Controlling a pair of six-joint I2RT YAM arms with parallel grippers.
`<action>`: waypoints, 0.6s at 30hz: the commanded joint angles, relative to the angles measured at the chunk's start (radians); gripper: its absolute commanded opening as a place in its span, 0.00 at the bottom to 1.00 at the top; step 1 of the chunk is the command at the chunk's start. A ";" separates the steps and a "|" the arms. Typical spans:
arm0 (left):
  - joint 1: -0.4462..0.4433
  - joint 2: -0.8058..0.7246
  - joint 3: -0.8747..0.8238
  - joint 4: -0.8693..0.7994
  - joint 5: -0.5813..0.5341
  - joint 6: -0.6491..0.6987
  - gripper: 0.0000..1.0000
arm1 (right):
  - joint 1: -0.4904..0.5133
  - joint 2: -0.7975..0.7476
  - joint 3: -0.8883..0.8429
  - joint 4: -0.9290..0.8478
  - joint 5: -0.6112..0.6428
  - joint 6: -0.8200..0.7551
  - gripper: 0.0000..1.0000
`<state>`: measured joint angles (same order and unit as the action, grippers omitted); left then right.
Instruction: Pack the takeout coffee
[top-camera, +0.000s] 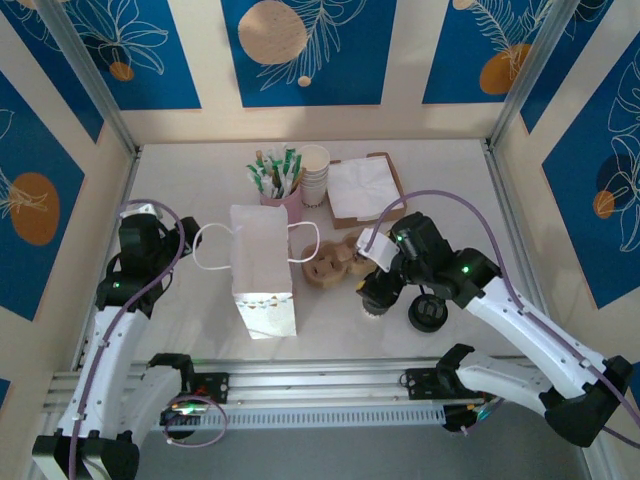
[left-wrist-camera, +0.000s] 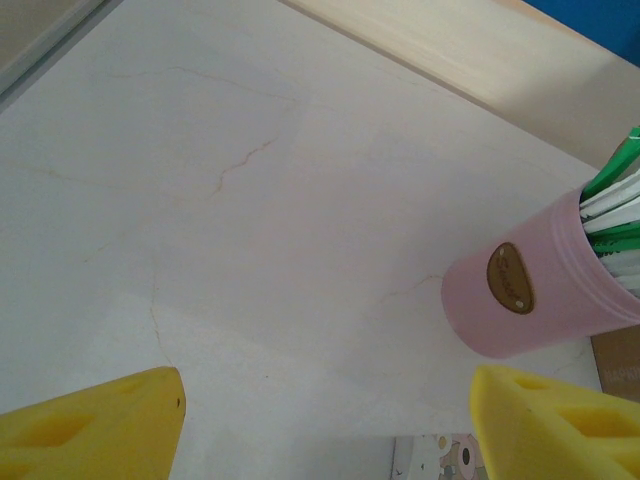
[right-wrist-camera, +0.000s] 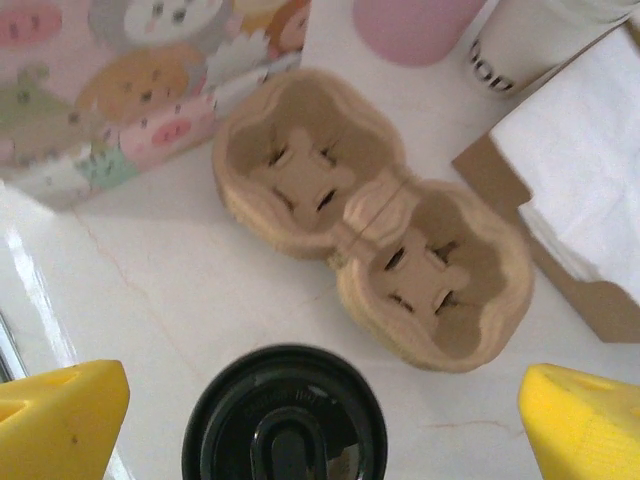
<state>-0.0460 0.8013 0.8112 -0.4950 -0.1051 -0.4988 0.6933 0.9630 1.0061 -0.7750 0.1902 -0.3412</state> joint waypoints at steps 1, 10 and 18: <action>0.005 -0.008 -0.007 0.007 0.002 -0.006 0.75 | -0.003 -0.019 0.050 0.096 0.078 0.155 0.99; 0.006 -0.007 -0.001 -0.004 -0.002 0.003 0.77 | -0.184 0.198 0.349 -0.060 0.027 0.624 0.99; 0.006 -0.003 -0.001 -0.002 0.001 0.008 0.77 | -0.136 0.423 0.382 -0.098 -0.004 0.762 0.80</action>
<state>-0.0460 0.8013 0.8112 -0.4950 -0.1055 -0.4984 0.5331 1.3293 1.3617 -0.8028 0.2340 0.3500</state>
